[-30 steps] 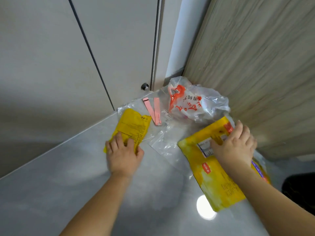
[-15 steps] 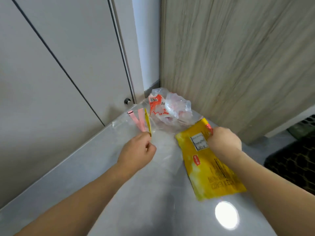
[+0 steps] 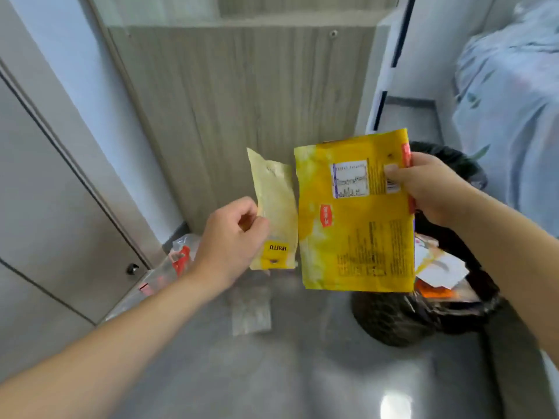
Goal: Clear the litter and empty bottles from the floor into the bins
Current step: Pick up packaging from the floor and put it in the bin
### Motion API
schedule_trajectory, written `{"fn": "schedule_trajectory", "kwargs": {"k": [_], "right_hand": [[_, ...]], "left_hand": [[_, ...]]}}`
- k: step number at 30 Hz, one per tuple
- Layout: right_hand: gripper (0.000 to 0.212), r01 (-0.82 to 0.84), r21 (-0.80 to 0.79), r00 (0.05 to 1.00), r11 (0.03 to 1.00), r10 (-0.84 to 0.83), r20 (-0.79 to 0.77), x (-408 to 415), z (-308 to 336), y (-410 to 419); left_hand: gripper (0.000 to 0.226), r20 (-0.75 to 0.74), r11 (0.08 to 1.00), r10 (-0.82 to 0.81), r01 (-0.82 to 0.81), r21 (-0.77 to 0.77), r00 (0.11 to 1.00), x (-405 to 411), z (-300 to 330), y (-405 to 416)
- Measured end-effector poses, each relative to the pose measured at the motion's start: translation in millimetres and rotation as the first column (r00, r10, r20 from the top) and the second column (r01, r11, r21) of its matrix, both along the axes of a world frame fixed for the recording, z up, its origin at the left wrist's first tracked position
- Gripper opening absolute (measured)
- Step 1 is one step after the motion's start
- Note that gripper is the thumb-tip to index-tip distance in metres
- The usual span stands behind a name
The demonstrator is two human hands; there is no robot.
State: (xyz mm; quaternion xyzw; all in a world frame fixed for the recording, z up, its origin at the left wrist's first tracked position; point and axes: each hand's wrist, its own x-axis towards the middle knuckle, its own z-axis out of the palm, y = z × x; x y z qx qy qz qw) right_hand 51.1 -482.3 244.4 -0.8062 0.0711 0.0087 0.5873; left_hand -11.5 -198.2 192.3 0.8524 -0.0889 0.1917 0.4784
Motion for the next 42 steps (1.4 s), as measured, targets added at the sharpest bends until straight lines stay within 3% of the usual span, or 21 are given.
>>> {"fn": "schedule_trajectory", "kwargs": {"k": [7, 11, 14, 17, 19, 21, 23, 26, 29, 32, 34, 38, 42], "right_hand": [[0.009, 0.255, 0.15, 0.967, 0.955, -0.251, -0.04, -17, -12, -98], [0.006, 0.492, 0.189, 0.862, 0.85, -0.446, -0.241, -15, -57, -139], [0.034, 0.555, 0.048, 0.794, 0.83, -0.512, -0.328, -11, -95, -148], [0.063, 0.398, -0.288, 0.866, 0.871, -0.46, -0.197, -19, -114, -135], [0.072, 0.307, -0.494, 0.921, 0.813, -0.385, -0.061, -25, -117, -124], [0.063, 0.244, -0.69, 0.959, 0.681, -0.274, 0.068, -23, -121, -118], [0.051, 0.119, -0.774, 0.989, 0.622, -0.145, 0.036, -19, -126, -115], [0.051, -0.052, -0.74, 0.984, 0.67, -0.093, -0.154, -18, -133, -116], [0.055, -0.085, -0.735, 0.977, 0.673, -0.088, -0.194, -16, -142, -124], [0.058, -0.135, -0.734, 0.971, 0.666, -0.058, -0.232, -14, -144, -126], [0.059, -0.136, -0.695, 0.974, 0.706, -0.031, -0.223, -13, -145, -127], [0.06, -0.071, -0.372, 0.96, 0.926, -0.037, -0.277, -15, -152, -131], [0.063, -0.12, -0.386, 0.938, 0.915, -0.023, -0.347, -12, -157, -131]], "left_hand": [[0.026, 0.054, 0.986, -0.154, 0.149, 0.073, 0.987, 23, 37, -95], [0.034, 0.01, 0.954, -0.257, 0.252, 0.159, 0.966, 28, 31, -147], [0.034, 0.003, 0.91, -0.312, 0.298, 0.289, 0.95, 34, 25, -180], [0.033, -0.021, 0.827, -0.35, 0.319, 0.463, 0.936, 47, 16, -200], [0.03, -0.072, 0.777, -0.377, 0.358, 0.519, 0.923, 57, 12, -207], [0.028, -0.13, 0.752, -0.405, 0.411, 0.516, 0.905, 64, 11, -212], [0.03, -0.217, 0.726, -0.419, 0.469, 0.504, 0.882, 72, 10, -219], [0.032, -0.412, 0.628, -0.397, 0.57, 0.529, 0.82, 84, 4, -230], [0.027, -0.611, 0.512, -0.334, 0.682, 0.522, 0.718, 91, -12, -238], [0.005, -0.709, 0.338, -0.241, 0.742, 0.579, 0.663, 90, -34, -247], [0.028, -0.767, 0.275, -0.164, 0.775, 0.569, 0.621, 87, -47, -251], [0.057, -0.838, 0.228, -0.067, 0.826, 0.516, 0.542, 87, -53, -259], [0.066, -0.903, 0.238, 0.057, 0.873, 0.426, 0.425, 98, -63, -259]]}}
